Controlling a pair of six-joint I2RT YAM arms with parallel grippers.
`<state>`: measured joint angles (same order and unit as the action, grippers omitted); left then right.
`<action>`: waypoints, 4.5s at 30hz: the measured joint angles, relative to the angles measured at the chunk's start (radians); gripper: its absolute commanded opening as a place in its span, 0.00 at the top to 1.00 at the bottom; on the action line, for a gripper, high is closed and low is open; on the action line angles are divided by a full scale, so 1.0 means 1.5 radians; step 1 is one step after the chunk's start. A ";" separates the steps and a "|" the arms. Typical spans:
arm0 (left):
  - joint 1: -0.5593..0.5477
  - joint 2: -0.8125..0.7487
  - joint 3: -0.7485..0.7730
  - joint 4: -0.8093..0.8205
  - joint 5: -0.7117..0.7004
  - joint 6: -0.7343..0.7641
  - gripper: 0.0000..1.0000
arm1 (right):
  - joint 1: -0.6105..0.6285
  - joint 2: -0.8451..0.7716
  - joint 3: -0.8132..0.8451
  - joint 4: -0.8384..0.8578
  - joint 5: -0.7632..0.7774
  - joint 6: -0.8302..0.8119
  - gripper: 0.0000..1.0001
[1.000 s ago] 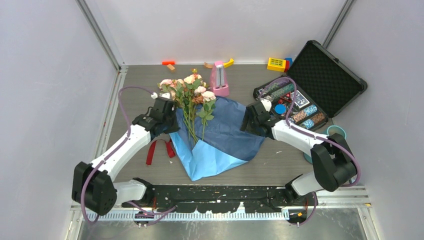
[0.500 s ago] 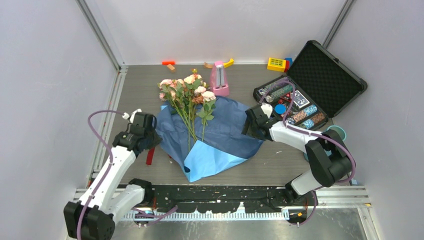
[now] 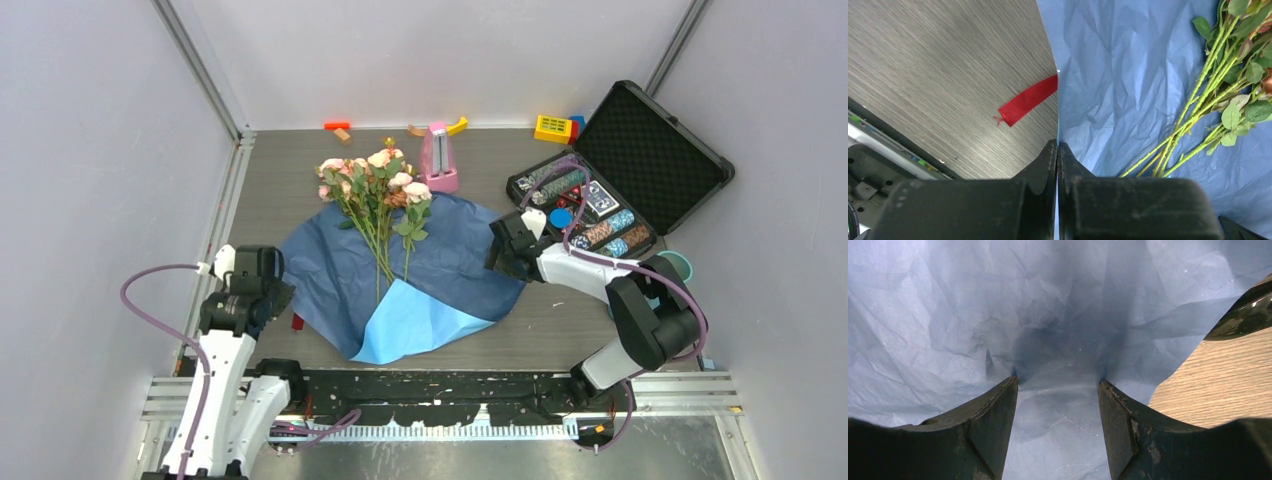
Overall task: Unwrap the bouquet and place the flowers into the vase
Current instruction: Unfold the wrapping paper at the center of the board.
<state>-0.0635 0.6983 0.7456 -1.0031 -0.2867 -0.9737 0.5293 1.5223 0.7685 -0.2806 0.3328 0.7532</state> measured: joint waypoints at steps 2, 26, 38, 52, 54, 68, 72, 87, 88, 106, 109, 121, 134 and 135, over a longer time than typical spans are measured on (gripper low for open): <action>0.002 -0.018 0.000 -0.015 -0.012 -0.016 1.00 | 0.000 0.004 0.000 0.002 0.002 0.002 0.35; 0.005 -0.055 0.091 -0.027 -0.062 0.101 0.32 | -0.002 -0.017 0.010 0.011 -0.037 -0.061 0.32; 0.005 0.107 0.051 0.196 0.222 0.180 0.17 | -0.002 -0.087 0.064 -0.013 -0.106 -0.081 0.25; 0.005 0.364 -0.031 0.452 0.444 0.158 0.15 | -0.140 -0.170 -0.010 -0.081 -0.047 -0.050 0.20; 0.005 0.386 -0.035 0.468 0.448 0.158 0.15 | -0.159 -0.169 -0.014 -0.081 -0.046 -0.052 0.20; 0.005 0.421 -0.090 0.519 0.398 0.163 0.12 | -0.181 -0.049 -0.023 0.013 -0.080 -0.073 0.72; 0.005 0.428 -0.095 0.528 0.380 0.162 0.12 | -0.182 -0.003 -0.007 0.030 -0.089 -0.082 0.88; 0.011 0.443 -0.108 0.612 0.358 0.127 0.12 | -0.180 0.155 0.169 0.064 -0.128 -0.123 1.00; 0.011 0.443 -0.108 0.617 0.358 0.127 0.11 | -0.182 0.163 0.183 0.065 -0.126 -0.128 1.00; -0.118 0.334 -0.112 0.629 0.447 0.152 0.13 | -0.196 0.176 0.284 0.028 -0.126 -0.189 0.43; -0.177 0.331 -0.112 0.629 0.469 0.169 0.13 | -0.201 0.143 0.277 0.007 -0.126 -0.189 0.41; -0.207 0.391 -0.114 0.691 0.551 0.186 0.14 | -0.205 -0.017 0.242 -0.038 -0.195 -0.184 0.35; -0.306 0.467 -0.114 0.738 0.634 0.204 0.54 | -0.205 -0.081 0.231 -0.086 -0.235 -0.184 0.31; -0.316 0.467 -0.114 0.742 0.644 0.203 0.54 | -0.204 -0.085 0.230 -0.090 -0.231 -0.184 0.31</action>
<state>-0.5369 1.3994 0.5747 0.1101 0.6792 -0.6685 0.2230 1.3945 1.1130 -0.4156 -0.0132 0.4767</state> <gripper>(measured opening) 0.468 0.686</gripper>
